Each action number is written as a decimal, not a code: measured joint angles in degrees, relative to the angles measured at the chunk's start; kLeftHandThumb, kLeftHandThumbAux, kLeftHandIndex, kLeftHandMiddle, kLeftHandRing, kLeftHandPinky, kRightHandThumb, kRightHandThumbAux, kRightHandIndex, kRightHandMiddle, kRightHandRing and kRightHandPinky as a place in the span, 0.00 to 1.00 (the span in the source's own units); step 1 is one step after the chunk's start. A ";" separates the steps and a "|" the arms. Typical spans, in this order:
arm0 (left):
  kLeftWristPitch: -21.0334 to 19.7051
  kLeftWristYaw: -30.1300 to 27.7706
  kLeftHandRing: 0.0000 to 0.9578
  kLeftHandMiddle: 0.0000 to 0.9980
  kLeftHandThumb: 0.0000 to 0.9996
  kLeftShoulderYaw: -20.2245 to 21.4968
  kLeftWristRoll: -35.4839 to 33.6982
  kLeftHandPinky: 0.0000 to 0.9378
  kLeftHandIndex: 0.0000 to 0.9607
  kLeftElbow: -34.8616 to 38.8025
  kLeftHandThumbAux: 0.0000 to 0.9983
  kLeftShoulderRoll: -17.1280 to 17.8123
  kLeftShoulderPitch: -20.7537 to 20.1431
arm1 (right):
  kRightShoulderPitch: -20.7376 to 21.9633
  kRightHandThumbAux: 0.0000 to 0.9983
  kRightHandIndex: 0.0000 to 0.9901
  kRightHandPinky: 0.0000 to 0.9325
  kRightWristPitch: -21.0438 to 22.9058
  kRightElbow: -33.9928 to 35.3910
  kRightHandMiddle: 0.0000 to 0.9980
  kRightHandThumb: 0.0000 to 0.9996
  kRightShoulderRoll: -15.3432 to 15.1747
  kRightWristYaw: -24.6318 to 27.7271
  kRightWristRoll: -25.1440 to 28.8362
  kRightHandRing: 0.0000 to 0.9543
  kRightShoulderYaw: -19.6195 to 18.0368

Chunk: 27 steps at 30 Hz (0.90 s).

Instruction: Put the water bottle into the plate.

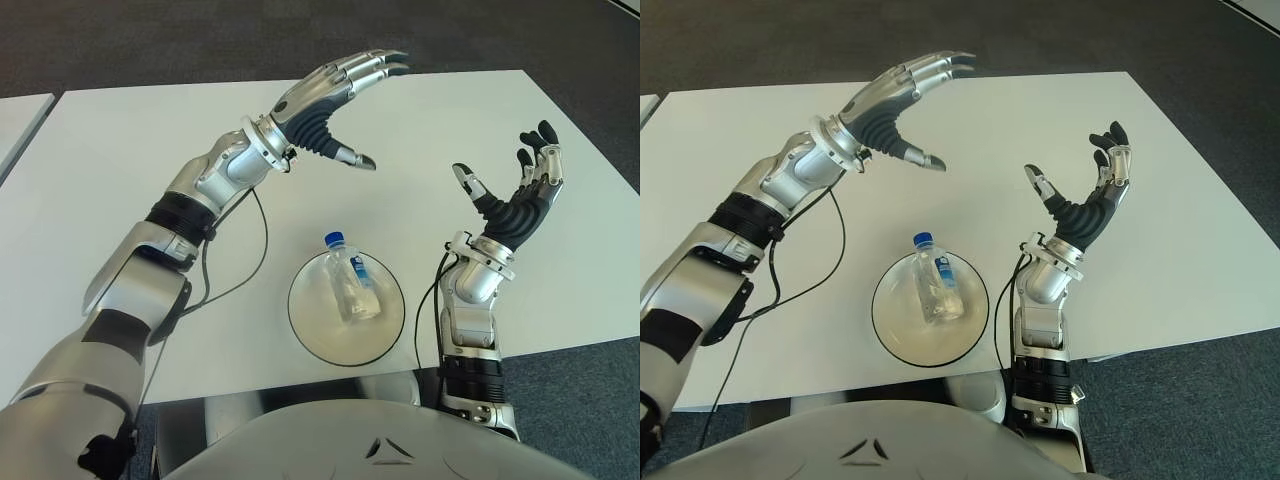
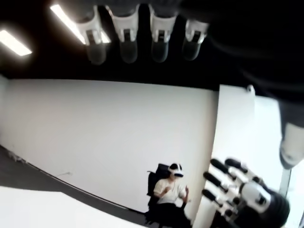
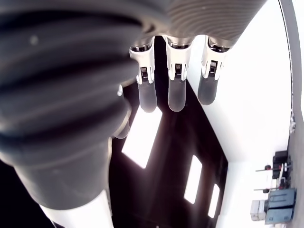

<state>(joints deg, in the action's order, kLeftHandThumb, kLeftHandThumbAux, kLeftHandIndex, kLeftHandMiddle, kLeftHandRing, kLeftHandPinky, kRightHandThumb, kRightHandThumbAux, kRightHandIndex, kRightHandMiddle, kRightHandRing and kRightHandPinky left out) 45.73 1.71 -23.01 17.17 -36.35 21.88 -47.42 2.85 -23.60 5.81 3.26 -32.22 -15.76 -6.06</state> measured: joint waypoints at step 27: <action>-17.44 -6.20 0.31 0.32 0.04 24.59 -23.45 0.33 0.27 5.20 0.84 -10.68 20.73 | 3.02 0.91 0.32 0.26 -2.38 -11.56 0.21 0.28 -2.17 6.81 2.94 0.19 -0.15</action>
<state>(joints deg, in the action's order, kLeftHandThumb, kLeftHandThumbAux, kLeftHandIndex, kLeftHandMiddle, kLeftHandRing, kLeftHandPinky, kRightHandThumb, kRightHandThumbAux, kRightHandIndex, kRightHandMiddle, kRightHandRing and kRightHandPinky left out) 28.29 -4.49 1.58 -6.28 -31.15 11.20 -26.69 5.87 -25.98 -5.74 1.09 -25.40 -12.82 -6.20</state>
